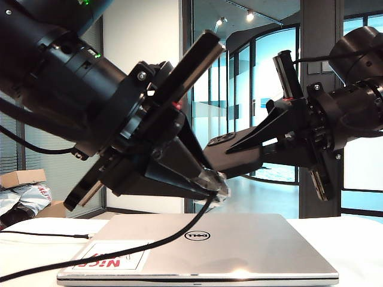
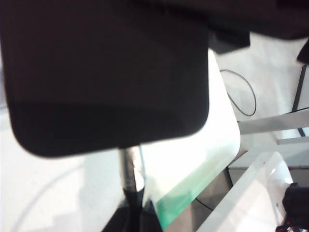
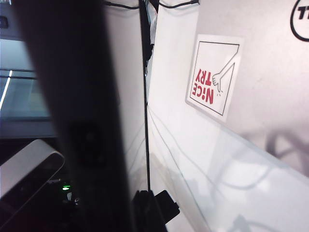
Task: Pick up the charging cable and the phone, plug the charging cable into the charging port on the phone, and finally place them back on the table.
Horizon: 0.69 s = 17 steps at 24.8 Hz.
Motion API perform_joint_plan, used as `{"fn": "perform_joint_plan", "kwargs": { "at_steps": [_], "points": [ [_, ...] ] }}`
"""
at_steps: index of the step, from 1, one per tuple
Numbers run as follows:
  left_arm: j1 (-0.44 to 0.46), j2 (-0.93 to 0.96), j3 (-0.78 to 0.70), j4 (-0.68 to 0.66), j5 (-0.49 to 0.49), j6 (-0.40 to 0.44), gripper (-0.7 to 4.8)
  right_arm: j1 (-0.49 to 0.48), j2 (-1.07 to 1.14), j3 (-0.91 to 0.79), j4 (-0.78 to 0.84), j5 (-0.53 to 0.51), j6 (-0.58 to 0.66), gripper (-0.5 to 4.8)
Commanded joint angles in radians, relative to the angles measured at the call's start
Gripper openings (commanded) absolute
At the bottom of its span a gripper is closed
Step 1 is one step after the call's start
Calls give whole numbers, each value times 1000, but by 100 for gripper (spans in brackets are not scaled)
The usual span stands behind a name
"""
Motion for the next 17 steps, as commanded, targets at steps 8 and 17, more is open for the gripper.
{"fn": "perform_joint_plan", "kwargs": {
  "at_steps": [8,17],
  "points": [
    [44,-2,4,53,-8,38,-7,3,-9,6,19,-8,-60,-5],
    [44,-4,5,60,-8,55,123,-9,-9,30,39,143,-58,-5]
  ]
}}
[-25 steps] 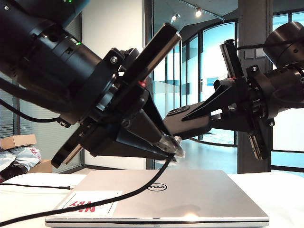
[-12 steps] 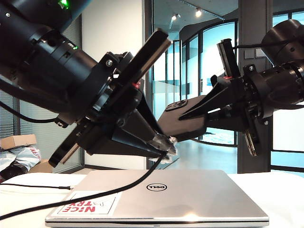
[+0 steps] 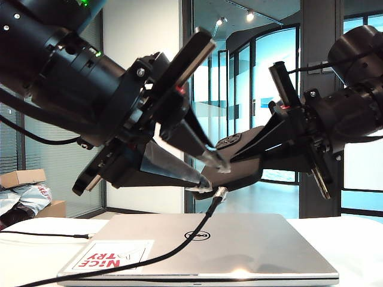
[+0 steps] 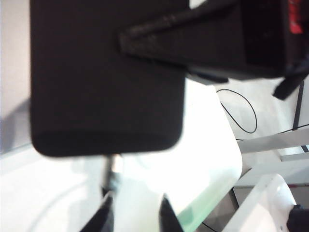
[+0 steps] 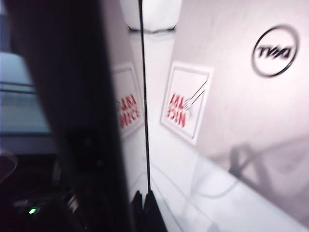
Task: Pick up the charging cable and the phone, plug the charging cable into the charging port on the phone, and finally place them back on the table.
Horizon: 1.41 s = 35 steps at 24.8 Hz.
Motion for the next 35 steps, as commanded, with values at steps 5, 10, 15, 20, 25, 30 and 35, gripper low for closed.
{"fn": "perform_joint_plan", "kwargs": {
  "at_steps": [5,10,15,20,25,30,35],
  "points": [
    [2,-42,15,10,-2,96,121,-52,-11,63,-71,83,-26,-5],
    [3,-121,76,-63,-3,287,-6,-127,-19,145,-319,119,-162,-5],
    [3,-140,195,-235,-4,403,-6,-210,-34,254,-605,156,-334,-5],
    [65,-145,330,-446,-4,502,-6,-331,-26,436,-1041,232,-607,-5],
    [137,-155,367,-505,-4,502,-6,-368,53,530,-1209,336,-656,-5],
    [166,-164,366,-510,-4,502,-6,-366,153,604,-1301,404,-707,-5],
    [168,-164,366,-510,-4,502,-6,-366,294,698,-1336,437,-714,-5]
  ]
}}
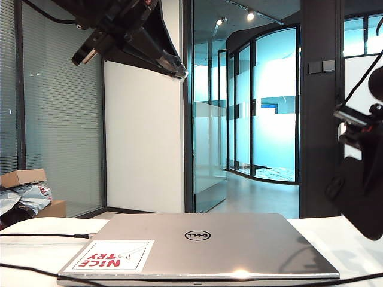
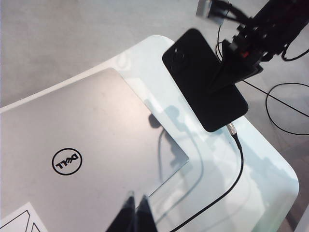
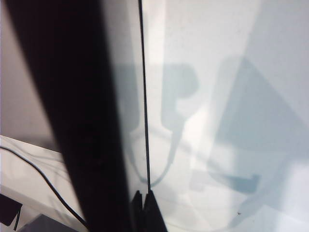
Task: Pick up the charging cable and the phone, plug the charging cable into the charging port on the phone, and finally place them back on the table.
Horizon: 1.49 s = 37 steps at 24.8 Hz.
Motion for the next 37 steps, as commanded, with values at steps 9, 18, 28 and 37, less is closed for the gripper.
{"fn": "perform_joint_plan", "kwargs": {
  "at_steps": [9,18,28,37],
  "points": [
    [-1,-3,3,9,3,4,-6,14,228,110,-71,52,-2,-5],
    [-1,-3,3,9,3,4,-6,16,230,110,-5,88,-2,168],
    [-1,-3,3,9,3,4,-6,15,152,187,-116,274,-2,208],
    [11,-108,3,-91,1,3,-6,28,-209,186,-89,322,43,-7]
  ]
}}
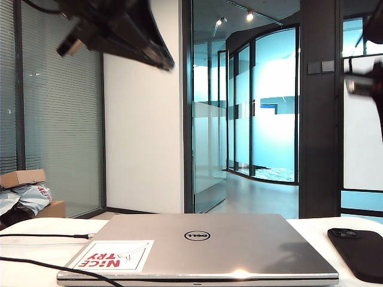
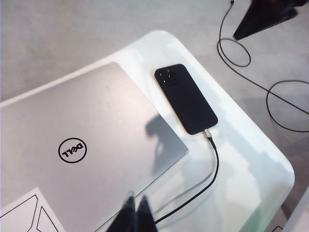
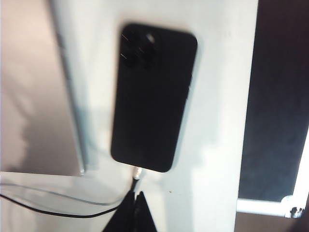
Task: Pick up the charging cable and the phone, plug the charging cable into the charging port on the phone, and finally place them back on the table.
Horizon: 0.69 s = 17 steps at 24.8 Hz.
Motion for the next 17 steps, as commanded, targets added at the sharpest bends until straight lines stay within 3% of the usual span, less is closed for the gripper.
{"fn": "perform_joint_plan", "kwargs": {
  "at_steps": [1,4,8,11,15,17],
  "points": [
    [13,-60,3,-8,2,3,-6,6,-130,-2,69,24,3,-7],
    [14,-92,3,-18,1,-4,-6,7,-245,-37,153,16,-8,-7],
    [14,-125,-1,-63,-3,-8,-6,7,-461,-218,337,13,-24,-7],
    [14,-141,-21,-92,-3,-6,-6,7,-665,-452,463,13,-27,-6],
    [14,-196,-109,-57,-3,-3,-6,7,-837,-600,395,6,-18,-6],
    [14,-222,-161,8,-3,2,-6,7,-942,-680,464,-18,-24,-6]
  ]
}}
